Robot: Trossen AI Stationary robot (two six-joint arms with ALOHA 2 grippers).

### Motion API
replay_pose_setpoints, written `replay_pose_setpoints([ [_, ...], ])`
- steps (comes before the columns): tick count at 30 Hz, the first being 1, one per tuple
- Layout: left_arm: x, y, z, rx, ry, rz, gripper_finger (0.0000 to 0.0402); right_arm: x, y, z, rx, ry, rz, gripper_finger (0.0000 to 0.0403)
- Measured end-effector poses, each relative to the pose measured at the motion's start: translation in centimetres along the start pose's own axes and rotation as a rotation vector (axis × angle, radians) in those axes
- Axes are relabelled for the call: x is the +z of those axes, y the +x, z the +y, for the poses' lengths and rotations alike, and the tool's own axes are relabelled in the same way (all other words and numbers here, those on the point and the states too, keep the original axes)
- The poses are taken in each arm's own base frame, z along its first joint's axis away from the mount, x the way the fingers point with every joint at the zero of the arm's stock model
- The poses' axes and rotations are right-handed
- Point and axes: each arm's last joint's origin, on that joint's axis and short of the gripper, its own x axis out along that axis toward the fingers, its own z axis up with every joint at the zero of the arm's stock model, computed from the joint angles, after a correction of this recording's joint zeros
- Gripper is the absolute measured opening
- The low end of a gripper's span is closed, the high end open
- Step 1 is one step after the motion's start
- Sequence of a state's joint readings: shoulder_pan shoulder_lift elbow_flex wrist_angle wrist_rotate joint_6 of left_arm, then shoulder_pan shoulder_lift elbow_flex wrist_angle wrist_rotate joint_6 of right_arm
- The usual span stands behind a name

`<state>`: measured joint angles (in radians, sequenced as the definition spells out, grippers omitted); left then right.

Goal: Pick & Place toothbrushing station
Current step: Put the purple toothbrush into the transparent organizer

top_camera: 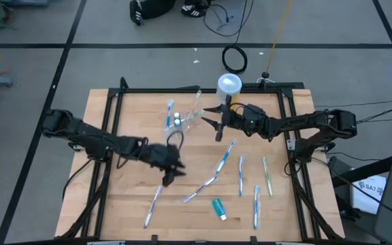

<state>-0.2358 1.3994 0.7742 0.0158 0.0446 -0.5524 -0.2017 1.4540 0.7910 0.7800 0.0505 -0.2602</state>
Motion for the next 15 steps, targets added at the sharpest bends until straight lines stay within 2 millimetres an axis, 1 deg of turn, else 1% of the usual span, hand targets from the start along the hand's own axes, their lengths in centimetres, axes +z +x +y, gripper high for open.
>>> replay_pose_setpoints([
  [4, -2.7, 0.0, -2.0, 0.016, -0.164, 0.143, 0.0168, -0.1, 0.0, 0.1, 0.006, -0.059, 0.015, 0.0149],
  [7, -5.0, -0.4, -3.1, 0.083, -0.280, 0.258, 0.0168, -0.2, 0.0, 0.1, 0.009, -0.067, 0.024, 0.0147],
  [10, -7.1, -1.0, -4.2, 0.165, -0.378, 0.336, 0.0168, -0.2, 0.0, 0.1, 0.008, -0.066, 0.019, 0.0147],
  [12, -8.3, -1.5, -4.7, 0.229, -0.455, 0.349, 0.0168, -0.2, 0.0, 0.1, 0.009, -0.065, 0.022, 0.0149],
  [15, -9.6, -1.4, -5.5, 0.293, -0.522, 0.297, 0.0168, -0.2, 0.0, 0.1, 0.008, -0.065, 0.020, 0.0150],
])
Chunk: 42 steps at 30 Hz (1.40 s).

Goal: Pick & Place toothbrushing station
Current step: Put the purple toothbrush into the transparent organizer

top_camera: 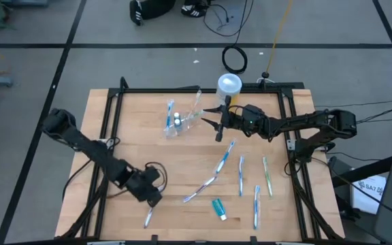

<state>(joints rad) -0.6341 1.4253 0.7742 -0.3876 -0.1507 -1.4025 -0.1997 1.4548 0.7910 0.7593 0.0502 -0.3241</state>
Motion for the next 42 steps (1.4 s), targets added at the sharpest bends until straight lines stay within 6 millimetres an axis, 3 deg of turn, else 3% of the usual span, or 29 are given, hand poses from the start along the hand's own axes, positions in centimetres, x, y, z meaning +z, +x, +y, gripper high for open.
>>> replay_pose_setpoints([
  [5, -1.8, 1.6, -0.2, 0.027, 0.003, -0.040, 0.0168, 0.0, 0.0, 0.0, 0.000, -0.001, 0.001, 0.0146],
  [12, -2.6, 5.3, 0.7, 0.137, 0.018, 0.030, 0.0168, 0.0, 0.0, 0.0, 0.000, -0.002, 0.001, 0.0144],
  [17, -2.8, 6.3, 1.0, 0.170, 0.034, 0.018, 0.0165, 0.0, 0.0, 0.0, 0.000, -0.002, 0.001, 0.0144],
  [21, -2.8, 6.4, 1.1, 0.178, 0.070, 0.012, 0.0129, 0.0, 0.0, 0.0, 0.000, -0.002, 0.001, 0.0143],
  [28, -2.2, 6.6, 1.4, 0.205, 0.042, -0.035, 0.0016, 0.0, 0.0, 0.0, 0.000, -0.002, 0.001, 0.0142],
  [36, -0.5, 6.0, 1.2, 0.183, 0.029, -0.226, 0.0005, 0.0, 0.0, 0.0, 0.000, -0.002, 0.001, 0.0142],
  [42, 1.9, 2.8, 0.8, 0.175, 0.051, -0.525, 0.0002, 0.0, 0.0, 0.0, -0.002, -0.002, -0.004, 0.0142],
])
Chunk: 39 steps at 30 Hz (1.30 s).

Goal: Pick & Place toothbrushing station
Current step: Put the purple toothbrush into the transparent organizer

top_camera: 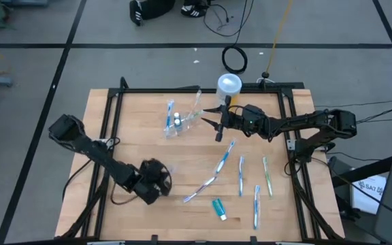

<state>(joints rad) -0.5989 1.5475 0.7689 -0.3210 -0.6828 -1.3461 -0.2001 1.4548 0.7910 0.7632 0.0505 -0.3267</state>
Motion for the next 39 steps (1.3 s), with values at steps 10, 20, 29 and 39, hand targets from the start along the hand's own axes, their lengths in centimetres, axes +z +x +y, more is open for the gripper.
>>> replay_pose_setpoints([
  [10, 9.0, -3.4, 1.7, 0.087, 0.128, -0.427, 0.0001, 0.2, 0.0, -0.1, -0.009, 0.002, -0.025, 0.0142],
  [20, 17.1, -2.4, 3.9, 0.294, 0.215, -0.663, 0.0001, 0.3, 0.0, -0.1, -0.010, 0.001, -0.028, 0.0142],
  [29, 18.3, 0.7, 7.2, 0.302, 0.159, -0.799, 0.0001, 0.1, 0.0, -0.1, -0.005, 0.001, -0.013, 0.0142],
  [39, 15.1, 3.2, 13.1, 0.290, 0.131, -0.884, 0.0001, 0.2, 0.0, -0.1, -0.008, 0.001, -0.021, 0.0142],
])
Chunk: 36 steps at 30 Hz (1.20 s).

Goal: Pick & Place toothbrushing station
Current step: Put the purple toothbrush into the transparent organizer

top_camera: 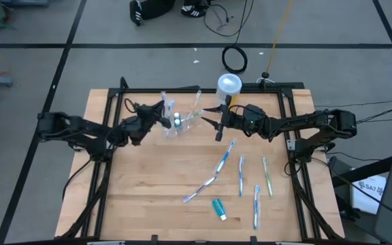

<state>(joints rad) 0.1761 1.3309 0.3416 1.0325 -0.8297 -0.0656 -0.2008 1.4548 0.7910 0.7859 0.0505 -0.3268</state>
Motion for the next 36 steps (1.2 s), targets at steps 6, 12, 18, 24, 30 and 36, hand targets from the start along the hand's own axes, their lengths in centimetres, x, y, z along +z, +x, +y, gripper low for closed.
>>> replay_pose_setpoints([
  [6, -2.0, 0.7, 0.2, 0.026, 0.067, 0.051, 0.0001, 0.1, 0.0, 0.0, -0.003, 0.000, -0.008, 0.0142],
  [12, -3.7, 0.6, -0.4, -0.009, 0.070, 0.112, 0.0001, 0.1, 0.0, 0.0, -0.003, -0.019, -0.009, 0.0142],
  [18, -4.7, -0.3, -1.1, -0.055, 0.271, 0.165, 0.0006, -0.1, 0.0, 0.0, 0.003, -0.030, 0.007, 0.0142],
  [24, -4.7, -0.7, -1.4, -0.067, 0.276, 0.166, 0.0007, -0.3, 0.0, 0.1, 0.012, -0.031, 0.034, 0.0142],
  [30, -4.7, -0.8, -1.4, -0.038, 0.288, 0.166, 0.0016, -0.9, -0.1, 0.6, 0.044, -0.034, 0.093, 0.0142],
  [36, -5.0, -0.9, -1.4, -0.041, 0.315, 0.183, 0.0083, -1.3, -0.2, 1.7, 0.098, -0.038, 0.155, 0.0142],
])
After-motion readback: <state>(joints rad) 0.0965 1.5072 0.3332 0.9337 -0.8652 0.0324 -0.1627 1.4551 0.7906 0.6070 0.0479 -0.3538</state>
